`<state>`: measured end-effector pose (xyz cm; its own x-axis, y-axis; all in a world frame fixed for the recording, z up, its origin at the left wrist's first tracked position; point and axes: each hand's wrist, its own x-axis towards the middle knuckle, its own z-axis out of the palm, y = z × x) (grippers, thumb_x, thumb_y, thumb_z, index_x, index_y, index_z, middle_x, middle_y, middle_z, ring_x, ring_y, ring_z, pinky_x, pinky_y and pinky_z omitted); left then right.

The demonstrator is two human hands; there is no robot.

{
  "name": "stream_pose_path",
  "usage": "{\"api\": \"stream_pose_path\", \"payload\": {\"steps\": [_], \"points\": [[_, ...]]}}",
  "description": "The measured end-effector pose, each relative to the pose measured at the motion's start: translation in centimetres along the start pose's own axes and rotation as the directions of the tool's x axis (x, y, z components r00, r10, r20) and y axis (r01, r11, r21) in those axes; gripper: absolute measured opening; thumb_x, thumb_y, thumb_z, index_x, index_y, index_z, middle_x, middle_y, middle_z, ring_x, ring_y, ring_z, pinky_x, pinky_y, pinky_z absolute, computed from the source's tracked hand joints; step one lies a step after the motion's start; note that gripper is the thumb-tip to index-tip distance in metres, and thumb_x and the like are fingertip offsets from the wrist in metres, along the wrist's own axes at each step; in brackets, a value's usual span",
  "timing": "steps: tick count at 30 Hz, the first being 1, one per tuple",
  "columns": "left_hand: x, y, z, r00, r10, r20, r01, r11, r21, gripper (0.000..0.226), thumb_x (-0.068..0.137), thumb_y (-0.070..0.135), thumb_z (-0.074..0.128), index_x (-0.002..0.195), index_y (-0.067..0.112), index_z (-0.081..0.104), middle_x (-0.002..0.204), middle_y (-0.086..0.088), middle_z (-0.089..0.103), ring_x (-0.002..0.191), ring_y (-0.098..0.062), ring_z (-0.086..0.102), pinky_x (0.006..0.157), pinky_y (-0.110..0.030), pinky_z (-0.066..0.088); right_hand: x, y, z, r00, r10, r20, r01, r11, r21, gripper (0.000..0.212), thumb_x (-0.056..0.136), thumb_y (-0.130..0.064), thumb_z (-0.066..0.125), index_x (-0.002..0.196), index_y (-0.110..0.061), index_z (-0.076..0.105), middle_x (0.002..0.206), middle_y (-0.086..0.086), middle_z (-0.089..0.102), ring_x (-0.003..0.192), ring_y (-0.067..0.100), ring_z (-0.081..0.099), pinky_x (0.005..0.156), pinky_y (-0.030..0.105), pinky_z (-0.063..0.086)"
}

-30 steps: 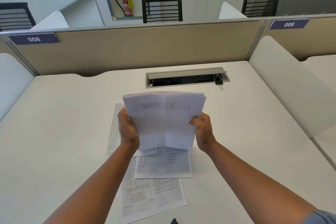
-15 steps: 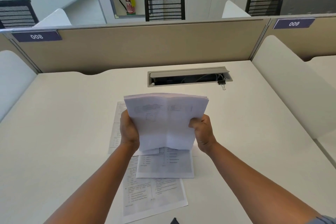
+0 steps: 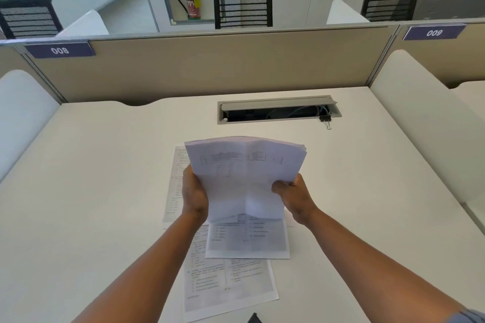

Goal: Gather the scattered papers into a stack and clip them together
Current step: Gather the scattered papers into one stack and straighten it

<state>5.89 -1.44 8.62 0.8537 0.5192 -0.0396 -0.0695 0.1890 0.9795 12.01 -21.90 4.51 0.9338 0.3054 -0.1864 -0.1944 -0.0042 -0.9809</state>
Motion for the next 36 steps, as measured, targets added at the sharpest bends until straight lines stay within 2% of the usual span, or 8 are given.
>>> {"api": "stream_pose_path", "payload": {"steps": [5, 11, 16, 19, 29, 32, 34, 36], "points": [[0.3, -0.2, -0.2, 0.997, -0.043, -0.058, 0.041, 0.999, -0.03, 0.036, 0.099, 0.032, 0.027, 0.075, 0.017, 0.05, 0.061, 0.014, 0.054, 0.055, 0.001, 0.052, 0.05, -0.016, 0.045, 0.0, -0.1, 0.0, 0.999, -0.036, 0.015, 0.036, 0.999, -0.013, 0.025, 0.072, -0.006, 0.056, 0.089, -0.015, 0.071, 0.088, 0.01, 0.063, 0.083, 0.024, 0.059, 0.071, 0.04, 0.048], [0.2, 0.1, -0.1, 0.991, -0.13, 0.008, 0.13, 0.985, -0.116, 0.059, 0.11, 0.042, 0.012, 0.094, 0.019, 0.064, 0.074, 0.009, 0.073, 0.068, -0.009, 0.069, 0.056, -0.022, 0.055, 0.0, 0.1, 0.1, 0.999, -0.001, 0.049, 0.005, 0.997, -0.078, 0.017, 0.073, -0.011, 0.06, 0.089, -0.008, 0.067, 0.086, 0.009, 0.059, 0.082, 0.025, 0.054, 0.072, 0.04, 0.043], [0.2, -0.1, -0.4, 0.981, -0.196, -0.006, 0.194, 0.976, -0.103, 0.077, 0.104, 0.057, -0.002, 0.113, 0.022, 0.066, 0.086, 0.007, 0.079, 0.073, -0.007, 0.075, 0.058, -0.021, 0.058, -0.2, -0.2, 0.6, 0.999, -0.012, 0.05, 0.015, 0.999, -0.052, 0.019, 0.077, -0.019, 0.075, 0.093, -0.03, 0.077, 0.103, 0.02, 0.073, 0.091, 0.028, 0.067, 0.081, 0.044, 0.057], [0.6, -0.6, -0.8, 0.98, -0.198, -0.017, 0.196, 0.976, -0.09, 0.08, 0.104, 0.058, -0.002, 0.126, 0.015, 0.062, 0.099, 0.0, 0.072, 0.074, -0.003, 0.074, 0.059, -0.018, 0.057, -0.3, -0.4, 0.9, 0.997, -0.053, 0.056, 0.053, 0.999, -0.01, 0.024, 0.083, -0.018, 0.08, 0.098, -0.036, 0.078, 0.109, 0.014, 0.075, 0.103, 0.034, 0.07, 0.089, 0.047, 0.059], [1.0, -1.7, -2.5, 0.983, -0.183, -0.004, 0.183, 0.983, -0.03, 0.091, 0.1, 0.065, -0.002, 0.127, 0.009, 0.064, 0.104, -0.006, 0.076, 0.087, -0.015, 0.076, 0.065, -0.024, 0.06, 0.3, 0.1, 1.6, 0.997, 0.049, 0.057, -0.044, 0.996, -0.082, 0.023, 0.091, -0.021, 0.077, 0.114, -0.017, 0.074, 0.11, 0.006, 0.078, 0.103, 0.021, 0.074, 0.09, 0.036, 0.061], [1.6, -1.4, -3.4, 0.974, -0.227, 0.012, 0.225, 0.969, 0.107, 0.084, 0.095, 0.075, 0.018, 0.127, 0.015, 0.068, 0.11, -0.002, 0.078, 0.098, -0.021, 0.076, 0.073, -0.032, 0.062, 1.0, -0.4, 1.8, 0.989, 0.132, 0.068, -0.129, 0.991, -0.036, 0.024, 0.089, -0.019, 0.079, 0.111, -0.01, 0.075, 0.107, 0.01, 0.079, 0.099, 0.029, 0.076, 0.087, 0.043, 0.062], [2.3, -1.4, -4.1, 0.952, -0.298, 0.072, 0.279, 0.94, 0.197, 0.066, 0.086, 0.071, 0.061, 0.126, 0.019, 0.07, 0.115, -0.002, 0.078, 0.104, -0.024, 0.075, 0.083, -0.042, 0.062, 1.6, -0.7, 1.8, 0.975, 0.204, 0.091, -0.203, 0.979, -0.024, 0.026, 0.087, -0.017, 0.081, 0.111, -0.01, 0.074, 0.104, 0.009, 0.08, 0.098, 0.03, 0.076, 0.087, 0.045, 0.062], [2.9, -2.1, -5.1, 0.881, -0.446, 0.16, 0.41, 0.887, 0.213, 0.075, 0.065, 0.048, 0.092, 0.127, 0.013, 0.068, 0.122, -0.011, 0.075, 0.11, -0.032, 0.072, 0.093, -0.052, 0.058, 2.1, -0.6, 1.8, 0.955, 0.278, 0.101, -0.279, 0.96, -0.008, 0.029, 0.084, -0.016, 0.083, 0.111, -0.011, 0.075, 0.104, 0.008, 0.08, 0.099, 0.03, 0.076, 0.09, 0.047, 0.061]]}}
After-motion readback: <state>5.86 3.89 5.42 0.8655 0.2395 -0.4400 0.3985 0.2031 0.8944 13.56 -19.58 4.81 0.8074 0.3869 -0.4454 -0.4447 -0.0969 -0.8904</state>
